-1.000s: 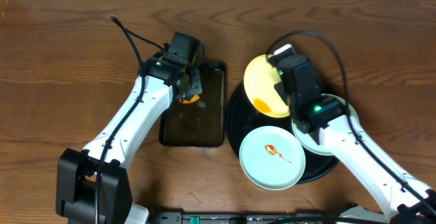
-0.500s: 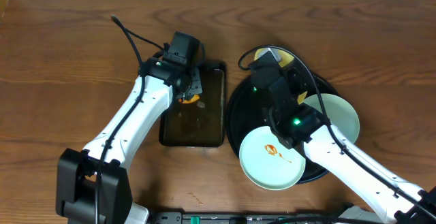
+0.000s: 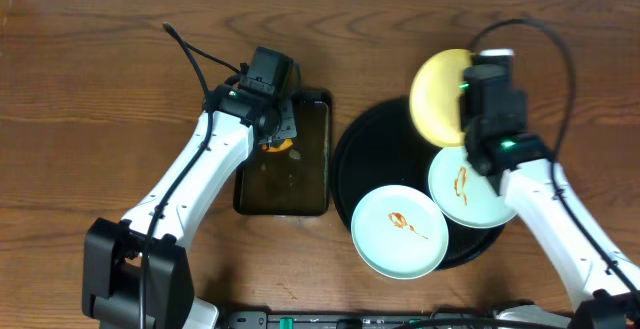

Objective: Clean dirty plates on tray and stack at the side
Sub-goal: 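Lift yellow plate with right gripper and place it right of tray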

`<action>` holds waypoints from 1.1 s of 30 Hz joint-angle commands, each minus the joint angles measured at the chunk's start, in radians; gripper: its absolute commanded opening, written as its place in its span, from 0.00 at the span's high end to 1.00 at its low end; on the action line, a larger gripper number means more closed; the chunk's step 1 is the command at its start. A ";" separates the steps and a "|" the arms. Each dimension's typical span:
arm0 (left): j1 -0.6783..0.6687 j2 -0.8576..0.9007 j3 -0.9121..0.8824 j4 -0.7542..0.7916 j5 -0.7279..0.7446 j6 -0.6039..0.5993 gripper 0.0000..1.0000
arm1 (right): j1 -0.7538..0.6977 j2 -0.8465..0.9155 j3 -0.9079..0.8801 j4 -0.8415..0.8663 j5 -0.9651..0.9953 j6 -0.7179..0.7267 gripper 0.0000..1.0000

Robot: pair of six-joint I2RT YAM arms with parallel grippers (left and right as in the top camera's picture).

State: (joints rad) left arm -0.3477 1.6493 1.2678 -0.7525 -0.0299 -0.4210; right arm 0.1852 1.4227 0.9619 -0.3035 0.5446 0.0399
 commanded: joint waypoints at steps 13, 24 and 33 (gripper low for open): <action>0.004 0.004 -0.006 -0.002 -0.012 0.009 0.93 | -0.731 0.025 0.003 -0.102 -0.348 0.263 0.99; 0.004 0.004 -0.006 -0.002 -0.012 0.009 0.92 | -0.858 0.158 0.003 -0.092 -0.447 0.270 0.99; 0.004 0.004 -0.006 -0.002 -0.012 0.009 0.92 | -0.832 0.137 0.003 -0.254 -1.083 0.146 0.52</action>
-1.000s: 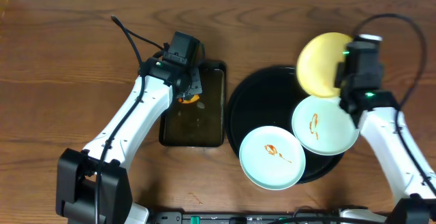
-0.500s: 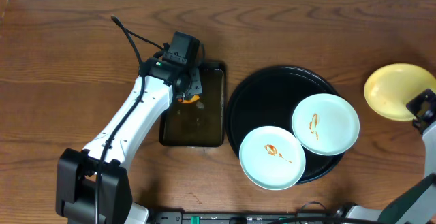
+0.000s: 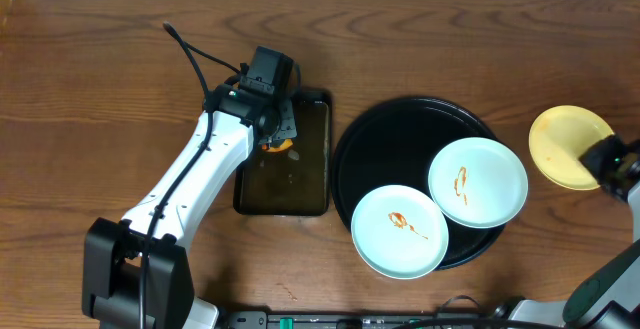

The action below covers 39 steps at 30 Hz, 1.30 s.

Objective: Clean dirty plates on tray and stack at the side
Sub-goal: 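Lift yellow plate with right gripper and place it right of tray, then grip the upper pale green plate rim with right gripper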

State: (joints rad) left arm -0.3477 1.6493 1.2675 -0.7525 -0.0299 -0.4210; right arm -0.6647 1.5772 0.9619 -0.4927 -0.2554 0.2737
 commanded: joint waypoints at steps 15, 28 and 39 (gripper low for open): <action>0.004 0.004 -0.005 -0.002 -0.012 0.009 0.92 | 0.240 -0.101 -0.014 -0.432 0.177 -0.065 0.47; 0.004 0.004 -0.005 -0.002 -0.012 0.008 0.93 | 0.240 -0.100 -0.194 -0.168 0.032 -0.061 0.91; 0.001 0.004 -0.005 0.008 0.014 0.010 0.92 | 0.300 -0.100 -0.190 0.027 -0.137 0.011 0.99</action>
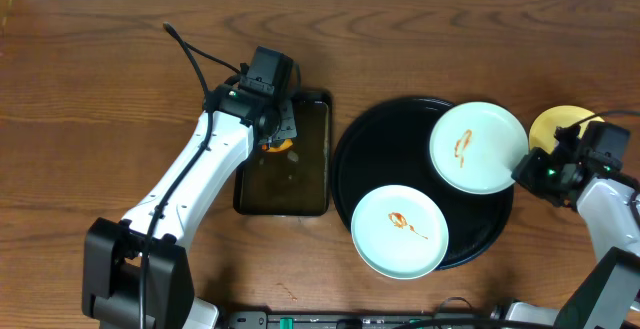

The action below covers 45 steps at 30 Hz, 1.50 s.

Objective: Clean dirty plates on tray and stack at the side
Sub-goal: 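Grip the upper pale green plate rim with right gripper, then wipe the pale green plate with the sponge in left gripper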

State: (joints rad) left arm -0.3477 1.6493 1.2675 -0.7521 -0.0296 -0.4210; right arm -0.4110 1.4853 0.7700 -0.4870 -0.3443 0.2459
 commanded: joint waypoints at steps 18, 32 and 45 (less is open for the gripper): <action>-0.304 0.026 -0.005 0.317 0.158 -0.050 0.93 | 0.407 -0.008 0.000 0.099 0.228 0.214 0.99; -0.423 0.227 -0.005 0.624 0.274 -0.136 0.93 | 0.446 -0.008 0.000 0.086 0.236 0.241 0.99; -0.424 0.393 -0.005 0.761 0.358 -0.186 0.92 | 0.446 -0.008 0.000 0.070 0.235 0.248 0.99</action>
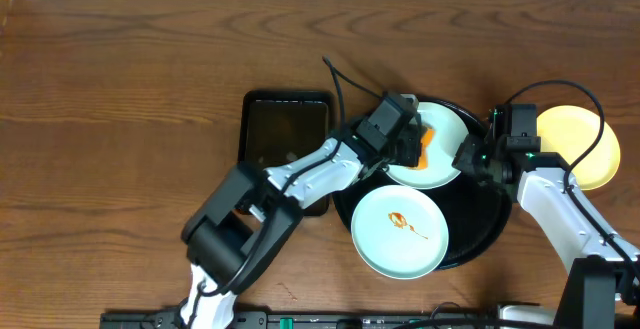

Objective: Clean dirty plates on tray and stack at the side
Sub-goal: 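Wipe the pale green plate with the sponge in left gripper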

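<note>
A pale green plate [447, 127] sits at the back of the round black tray [480, 227]. My right gripper [468, 155] is shut on its right rim. My left gripper [416, 145] reaches over the plate from the left, shut on an orange sponge [427, 150] that rests on the plate's face. A second pale green plate [400, 231] with an orange-red sauce smear lies at the tray's front. A yellow plate [585, 154] lies on the table to the right of the tray.
A black rectangular basin [285, 129] stands left of the tray, partly under my left arm. Cables loop above both wrists. Bare wooden table lies to the far left and along the back.
My left gripper has gone from the black basin to the green plate at the tray's back, sponge with it. The plate in my right gripper sits slightly further left.
My right gripper first held the yellow plate over the tray's back edge, then the yellow plate lay on the table at the right. Then the right gripper held a stained green plate at the tray's back right. The left stayed at the basin until now.
</note>
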`<action>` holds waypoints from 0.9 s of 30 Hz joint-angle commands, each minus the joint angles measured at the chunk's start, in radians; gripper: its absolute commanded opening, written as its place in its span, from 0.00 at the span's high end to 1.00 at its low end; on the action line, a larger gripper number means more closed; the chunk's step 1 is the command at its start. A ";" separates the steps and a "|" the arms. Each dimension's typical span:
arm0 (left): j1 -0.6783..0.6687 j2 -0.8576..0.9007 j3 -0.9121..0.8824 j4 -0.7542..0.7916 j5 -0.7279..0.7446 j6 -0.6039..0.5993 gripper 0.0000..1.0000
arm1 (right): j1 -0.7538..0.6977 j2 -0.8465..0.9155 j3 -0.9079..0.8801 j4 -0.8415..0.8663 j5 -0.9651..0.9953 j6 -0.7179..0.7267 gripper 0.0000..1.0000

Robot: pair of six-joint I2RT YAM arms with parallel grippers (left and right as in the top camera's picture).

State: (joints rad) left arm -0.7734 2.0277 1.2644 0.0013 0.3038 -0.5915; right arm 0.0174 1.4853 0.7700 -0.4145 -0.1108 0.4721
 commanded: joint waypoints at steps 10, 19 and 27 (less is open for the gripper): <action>0.026 0.039 -0.002 -0.050 -0.193 -0.012 0.93 | 0.017 -0.008 0.000 -0.032 0.002 0.021 0.99; 0.043 -0.049 -0.002 -0.090 -0.098 0.021 0.93 | 0.027 -0.008 0.000 -0.042 0.003 0.021 0.99; 0.042 -0.120 0.004 0.000 -0.087 0.087 0.93 | 0.037 -0.008 0.000 -0.041 0.002 0.020 0.99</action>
State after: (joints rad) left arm -0.7338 1.9114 1.2625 0.0040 0.2039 -0.5423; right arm 0.0349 1.4853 0.7700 -0.4534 -0.1036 0.4831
